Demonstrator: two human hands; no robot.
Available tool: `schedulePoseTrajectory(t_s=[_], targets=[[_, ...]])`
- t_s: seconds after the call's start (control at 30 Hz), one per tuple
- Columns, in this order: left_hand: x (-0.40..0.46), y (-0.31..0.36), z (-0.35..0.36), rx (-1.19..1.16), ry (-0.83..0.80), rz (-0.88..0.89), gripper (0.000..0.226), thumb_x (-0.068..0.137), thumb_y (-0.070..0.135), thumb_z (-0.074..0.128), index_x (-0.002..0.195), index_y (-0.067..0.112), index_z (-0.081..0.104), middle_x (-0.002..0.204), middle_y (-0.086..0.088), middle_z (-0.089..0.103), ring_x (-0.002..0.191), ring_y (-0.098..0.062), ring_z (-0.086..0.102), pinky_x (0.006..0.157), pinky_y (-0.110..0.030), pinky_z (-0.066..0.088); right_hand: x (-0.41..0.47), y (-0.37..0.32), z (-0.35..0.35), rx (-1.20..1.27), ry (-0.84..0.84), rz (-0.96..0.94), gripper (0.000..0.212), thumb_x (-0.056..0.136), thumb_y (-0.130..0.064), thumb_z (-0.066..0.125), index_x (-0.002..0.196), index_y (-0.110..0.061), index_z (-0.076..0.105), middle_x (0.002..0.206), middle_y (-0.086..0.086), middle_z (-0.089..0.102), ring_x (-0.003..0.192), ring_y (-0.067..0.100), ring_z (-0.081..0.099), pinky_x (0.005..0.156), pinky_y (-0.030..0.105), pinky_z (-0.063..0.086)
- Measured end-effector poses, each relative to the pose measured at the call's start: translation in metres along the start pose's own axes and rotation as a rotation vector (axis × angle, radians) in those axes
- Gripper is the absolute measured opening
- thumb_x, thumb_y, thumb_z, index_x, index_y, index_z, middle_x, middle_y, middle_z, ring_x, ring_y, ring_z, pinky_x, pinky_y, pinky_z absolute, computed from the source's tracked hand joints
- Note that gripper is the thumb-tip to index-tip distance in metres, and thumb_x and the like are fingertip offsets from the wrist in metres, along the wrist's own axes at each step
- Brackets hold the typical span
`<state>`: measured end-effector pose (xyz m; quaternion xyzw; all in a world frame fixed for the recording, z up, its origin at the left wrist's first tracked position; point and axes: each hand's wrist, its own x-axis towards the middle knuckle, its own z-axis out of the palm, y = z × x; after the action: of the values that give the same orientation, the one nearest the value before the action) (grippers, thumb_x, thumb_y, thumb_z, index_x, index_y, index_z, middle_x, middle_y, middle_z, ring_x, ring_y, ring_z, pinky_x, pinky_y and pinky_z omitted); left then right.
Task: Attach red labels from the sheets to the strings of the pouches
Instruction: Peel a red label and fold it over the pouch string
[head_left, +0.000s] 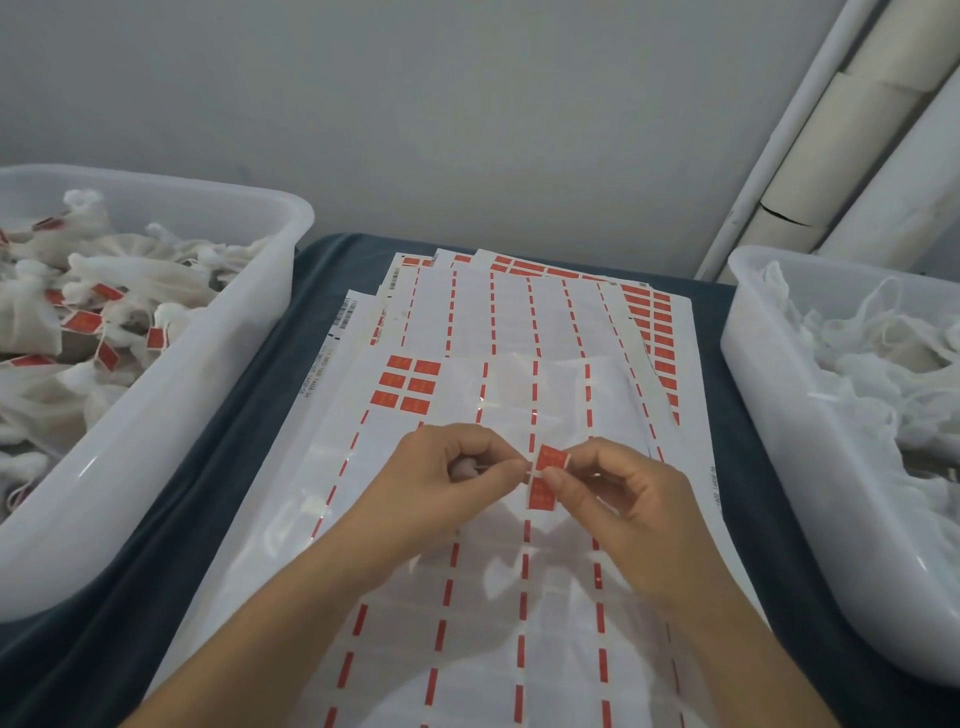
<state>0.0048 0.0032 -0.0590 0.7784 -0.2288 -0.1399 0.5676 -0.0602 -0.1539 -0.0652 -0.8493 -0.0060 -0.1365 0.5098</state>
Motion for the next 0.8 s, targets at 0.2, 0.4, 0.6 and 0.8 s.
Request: schedulePoseTrajectory(t_s=[0.2,0.4,0.6,0.8], targets=[[-0.001,-0.001,0.001,0.064,0.005,0.04,0.02,0.079,0.027,0.068,0.062,0.038,0.064,0.072,0.021,0.064,0.073,0.009,0.057,0.06,0.001,0.041,-0.001,-0.001,0.002,-0.083,0.007,-0.066,0.01,0.07,-0.05,0.053,0.076,-0.043,0.056,0.09,-0.029,0.063,0.085,-0.007,0.062,0.073,0.002,0.045],[-0.002,0.0,0.003,0.12,0.019,0.052,0.023,0.081,0.019,0.066,0.064,0.034,0.062,0.071,0.023,0.061,0.073,0.009,0.055,0.061,-0.001,0.041,-0.002,0.001,0.003,-0.124,0.007,-0.072,0.005,0.069,-0.049,0.054,0.074,-0.046,0.055,0.076,-0.033,0.062,0.084,-0.006,0.06,0.073,0.003,0.046],[-0.005,0.003,0.005,0.01,0.036,0.04,0.021,0.079,0.018,0.067,0.062,0.03,0.065,0.065,0.017,0.06,0.064,0.006,0.054,0.056,-0.002,0.04,0.002,-0.002,-0.005,-0.004,0.041,-0.068,0.008,0.066,-0.048,0.06,0.073,-0.047,0.064,0.08,-0.03,0.067,0.083,-0.002,0.064,0.068,0.004,0.047],[0.0,0.001,-0.006,-0.284,0.014,-0.147,0.022,0.081,0.02,0.066,0.059,0.021,0.067,0.053,0.01,0.054,0.048,0.002,0.048,0.05,-0.007,0.04,0.011,0.003,-0.03,0.32,0.333,0.172,0.034,0.069,-0.045,0.064,0.102,-0.042,0.061,0.096,-0.03,0.066,0.088,-0.004,0.065,0.063,0.009,0.053]])
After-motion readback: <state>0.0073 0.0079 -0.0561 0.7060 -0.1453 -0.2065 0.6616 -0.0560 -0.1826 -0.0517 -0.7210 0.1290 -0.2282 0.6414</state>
